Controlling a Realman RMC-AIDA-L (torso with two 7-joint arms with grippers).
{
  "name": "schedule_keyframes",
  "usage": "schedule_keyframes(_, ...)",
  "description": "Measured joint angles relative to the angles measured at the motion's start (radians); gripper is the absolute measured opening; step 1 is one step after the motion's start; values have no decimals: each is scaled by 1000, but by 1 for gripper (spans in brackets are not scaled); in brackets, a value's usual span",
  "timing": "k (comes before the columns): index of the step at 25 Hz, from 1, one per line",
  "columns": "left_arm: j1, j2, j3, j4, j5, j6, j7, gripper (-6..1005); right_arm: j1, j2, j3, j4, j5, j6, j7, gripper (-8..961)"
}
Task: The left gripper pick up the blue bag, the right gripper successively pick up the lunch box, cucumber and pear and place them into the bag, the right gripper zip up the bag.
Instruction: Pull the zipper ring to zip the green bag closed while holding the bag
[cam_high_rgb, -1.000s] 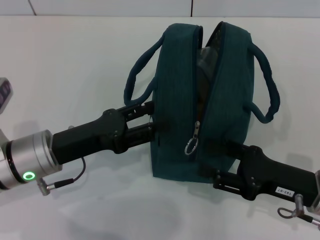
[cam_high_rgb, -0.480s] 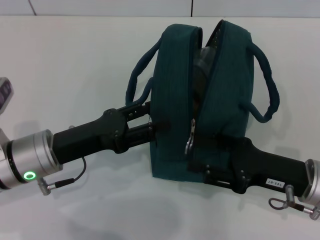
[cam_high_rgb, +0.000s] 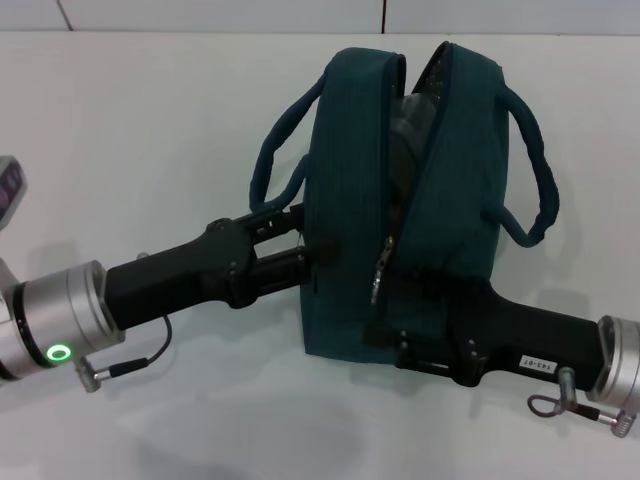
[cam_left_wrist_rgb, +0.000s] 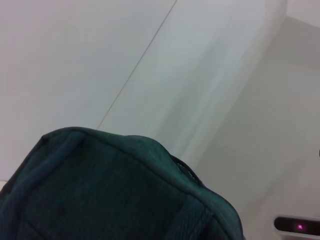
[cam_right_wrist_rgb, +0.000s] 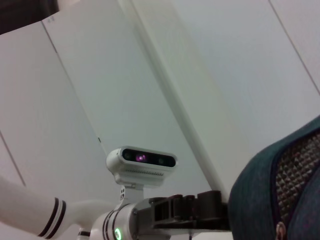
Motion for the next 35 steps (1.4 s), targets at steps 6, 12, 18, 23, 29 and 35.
schedule_keyframes(6,8,0,0,3,1,0,0,734,-22,0,10,5,2,-7,15,655)
schedule_keyframes(12,8,0,0,5,1,0,0,734,-31,0,12,7,13,-8,16,647)
schedule_keyframes(18,7,0,0,5,1,1,0,734,-19,0,12,2,14,0,13,639)
schedule_keyframes(23,8,0,0,6,1,2,0,734,-12,0,12,1,23,8,10,632)
schedule_keyframes(29,8,0,0,5,1,2,0,734,-8,0,13,-1,26,10,6,527)
schedule_keyframes(35,8,0,0,7,1,2,0,734,-4,0,26,-1,35,42,6,318)
